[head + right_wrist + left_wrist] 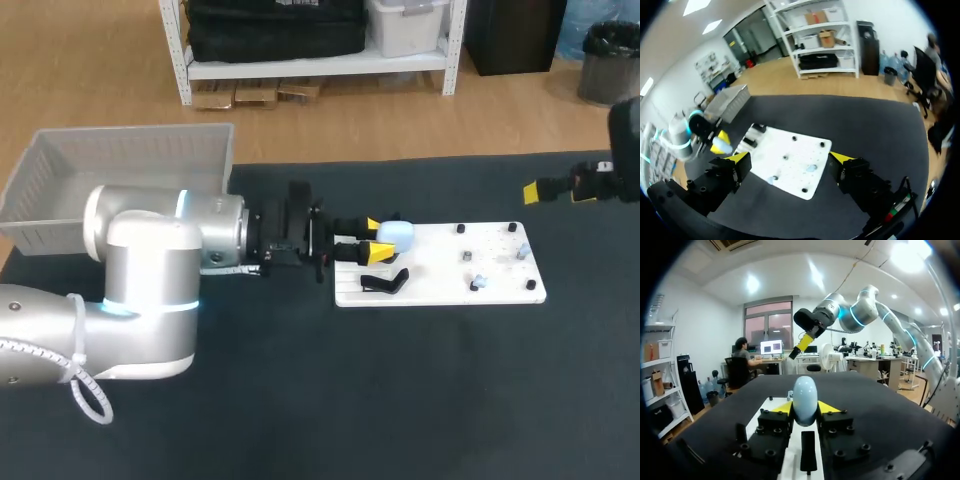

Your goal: Pick up each earbud case from the left stands, insert the matching earbuds, close the lid, and place the case in the box.

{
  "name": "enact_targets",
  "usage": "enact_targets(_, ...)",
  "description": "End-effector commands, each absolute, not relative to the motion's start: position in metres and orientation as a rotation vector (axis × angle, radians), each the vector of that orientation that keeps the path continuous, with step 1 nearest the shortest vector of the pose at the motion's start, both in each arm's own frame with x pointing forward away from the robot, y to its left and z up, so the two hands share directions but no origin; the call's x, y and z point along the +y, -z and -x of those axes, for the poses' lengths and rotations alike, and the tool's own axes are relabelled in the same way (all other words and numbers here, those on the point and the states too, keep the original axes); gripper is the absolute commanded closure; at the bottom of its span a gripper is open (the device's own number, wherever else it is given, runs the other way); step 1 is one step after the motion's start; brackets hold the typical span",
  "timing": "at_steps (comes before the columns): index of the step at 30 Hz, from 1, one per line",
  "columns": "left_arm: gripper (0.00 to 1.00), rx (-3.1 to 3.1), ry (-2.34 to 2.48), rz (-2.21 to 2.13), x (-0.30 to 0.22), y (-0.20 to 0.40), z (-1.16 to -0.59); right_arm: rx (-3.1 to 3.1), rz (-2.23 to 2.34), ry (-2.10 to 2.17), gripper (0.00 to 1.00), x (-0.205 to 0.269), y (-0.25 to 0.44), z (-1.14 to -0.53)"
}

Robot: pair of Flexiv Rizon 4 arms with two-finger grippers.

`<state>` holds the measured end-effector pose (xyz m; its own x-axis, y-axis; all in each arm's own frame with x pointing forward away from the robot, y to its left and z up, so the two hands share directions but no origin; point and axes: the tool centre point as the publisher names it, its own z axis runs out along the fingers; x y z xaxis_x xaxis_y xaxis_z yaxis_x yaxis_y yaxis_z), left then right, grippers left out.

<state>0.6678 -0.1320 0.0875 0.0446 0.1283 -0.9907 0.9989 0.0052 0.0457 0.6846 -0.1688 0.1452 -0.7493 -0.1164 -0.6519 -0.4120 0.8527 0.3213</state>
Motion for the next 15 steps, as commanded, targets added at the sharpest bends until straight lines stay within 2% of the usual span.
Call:
enact_targets(1, 1.00, 1.270, 1.096, -1.290, -0.134, -0.084, -0.666, 2.379, 0.427, -0.578, 0.00, -0.152, -0.157, -0.657)
enact_targets(15, 1.00, 1.252, 1.161, -1.302, -0.140, -0.081, -0.672, 2.382, 0.622, -0.558, 0.00, -0.091, -0.156, -0.611)
